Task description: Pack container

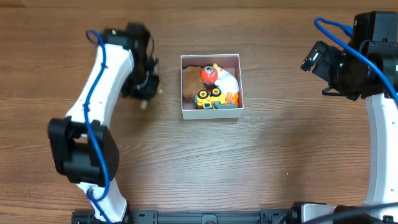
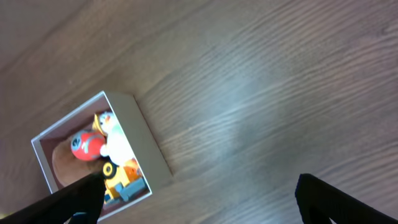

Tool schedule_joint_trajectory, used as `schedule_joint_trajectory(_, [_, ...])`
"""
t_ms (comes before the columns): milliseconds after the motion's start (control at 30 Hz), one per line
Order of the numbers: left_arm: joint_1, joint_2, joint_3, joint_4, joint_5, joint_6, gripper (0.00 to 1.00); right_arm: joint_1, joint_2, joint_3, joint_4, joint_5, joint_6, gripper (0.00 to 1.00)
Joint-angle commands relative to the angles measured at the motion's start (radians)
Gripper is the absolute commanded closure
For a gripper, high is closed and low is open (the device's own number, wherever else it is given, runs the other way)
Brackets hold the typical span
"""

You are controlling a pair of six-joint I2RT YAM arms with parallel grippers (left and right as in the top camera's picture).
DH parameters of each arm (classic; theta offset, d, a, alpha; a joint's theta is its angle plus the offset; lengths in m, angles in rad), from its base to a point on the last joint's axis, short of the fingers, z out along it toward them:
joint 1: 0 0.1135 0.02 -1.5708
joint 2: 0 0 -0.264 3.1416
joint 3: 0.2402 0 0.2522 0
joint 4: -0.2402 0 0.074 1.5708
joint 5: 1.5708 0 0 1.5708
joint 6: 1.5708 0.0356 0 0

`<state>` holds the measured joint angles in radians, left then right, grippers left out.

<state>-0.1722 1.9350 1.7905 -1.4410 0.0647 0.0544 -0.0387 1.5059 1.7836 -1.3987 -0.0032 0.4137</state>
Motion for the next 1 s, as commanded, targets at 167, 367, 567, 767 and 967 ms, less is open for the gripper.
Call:
schedule_joint_trajectory(167, [-0.353,-0.007,0.156,0.139,0.027,0.140,0.93,-0.003,-0.010,0.004,0.004,0.003,-0.002,0.00])
schedule_joint_trajectory(367, [-0.417,0.189,0.134,0.217,-0.008,0.155,0.91,-0.003,-0.010,0.004,0.002,0.003,-0.001,0.00])
schedule_joint_trajectory(567, [-0.412,0.203,0.223,0.126,-0.024,0.066,0.00,-0.003,-0.010,0.004,0.006,0.003,-0.001,0.00])
schedule_joint_trajectory(767, [-0.343,0.039,0.592,-0.145,-0.159,-0.093,0.00,-0.003,-0.037,0.019,0.014,0.002,-0.078,0.00])
schedule_joint_trajectory(967, [-0.207,-0.362,0.645,-0.248,-0.342,-0.310,0.00,-0.003,-0.379,0.066,0.100,-0.274,-0.314,0.00])
